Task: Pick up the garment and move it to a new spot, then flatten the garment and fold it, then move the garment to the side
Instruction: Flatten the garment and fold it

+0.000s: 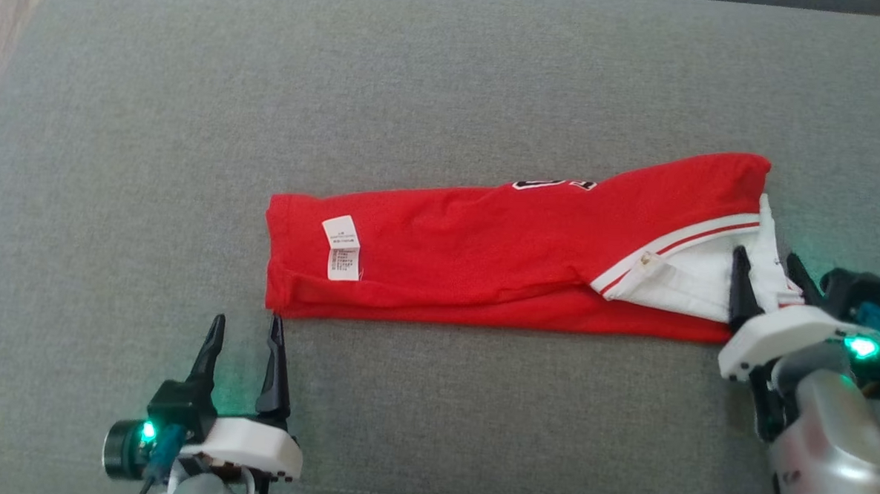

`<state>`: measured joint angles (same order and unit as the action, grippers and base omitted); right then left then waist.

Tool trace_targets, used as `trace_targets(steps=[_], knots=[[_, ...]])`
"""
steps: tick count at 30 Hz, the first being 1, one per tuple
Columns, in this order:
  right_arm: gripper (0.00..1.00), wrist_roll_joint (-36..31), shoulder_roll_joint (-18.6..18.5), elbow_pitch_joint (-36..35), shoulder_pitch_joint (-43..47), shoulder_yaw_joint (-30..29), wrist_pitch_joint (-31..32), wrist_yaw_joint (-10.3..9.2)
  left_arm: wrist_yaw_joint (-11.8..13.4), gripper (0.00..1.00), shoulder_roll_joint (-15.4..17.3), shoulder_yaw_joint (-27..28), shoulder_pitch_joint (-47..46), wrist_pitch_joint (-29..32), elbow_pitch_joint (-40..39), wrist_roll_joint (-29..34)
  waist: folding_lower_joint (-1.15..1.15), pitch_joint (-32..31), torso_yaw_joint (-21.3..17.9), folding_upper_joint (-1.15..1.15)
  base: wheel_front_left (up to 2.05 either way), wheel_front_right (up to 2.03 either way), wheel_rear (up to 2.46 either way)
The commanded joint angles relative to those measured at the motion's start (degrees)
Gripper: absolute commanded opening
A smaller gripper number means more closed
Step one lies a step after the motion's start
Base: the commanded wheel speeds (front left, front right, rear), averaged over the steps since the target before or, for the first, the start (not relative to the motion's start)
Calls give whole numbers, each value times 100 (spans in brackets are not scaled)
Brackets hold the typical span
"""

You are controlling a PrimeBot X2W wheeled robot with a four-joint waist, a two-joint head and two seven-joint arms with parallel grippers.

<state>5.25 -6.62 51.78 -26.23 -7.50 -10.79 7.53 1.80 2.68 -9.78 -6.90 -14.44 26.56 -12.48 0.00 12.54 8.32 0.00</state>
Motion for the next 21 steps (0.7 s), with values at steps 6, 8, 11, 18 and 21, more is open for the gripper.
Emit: trace_targets(steps=[6,8,11,18,21], knots=[[100,569,91,306,-203,820,71,-4,28,100,21,191,-200,-56,-151,-2,0,14,-19,0,0,0,0],[80,770,70,406,-217,983,142,-4,20,100,21,166,-221,-56,-159,-8,0,5,-42,0,0,0,0],[0,1033,-44,475,-251,1083,42,-4,12,100,21,139,-246,-56,-162,-22,0,-25,-96,0,0,0,0],[0,1217,-526,478,-198,692,-381,-4,-55,100,21,166,-126,-56,-96,-8,0,-284,-286,0,0,0,0],[0,1169,-650,103,-148,585,-414,-4,-96,100,21,150,-64,-56,-54,-1,0,-376,-380,0,0,0,0]])
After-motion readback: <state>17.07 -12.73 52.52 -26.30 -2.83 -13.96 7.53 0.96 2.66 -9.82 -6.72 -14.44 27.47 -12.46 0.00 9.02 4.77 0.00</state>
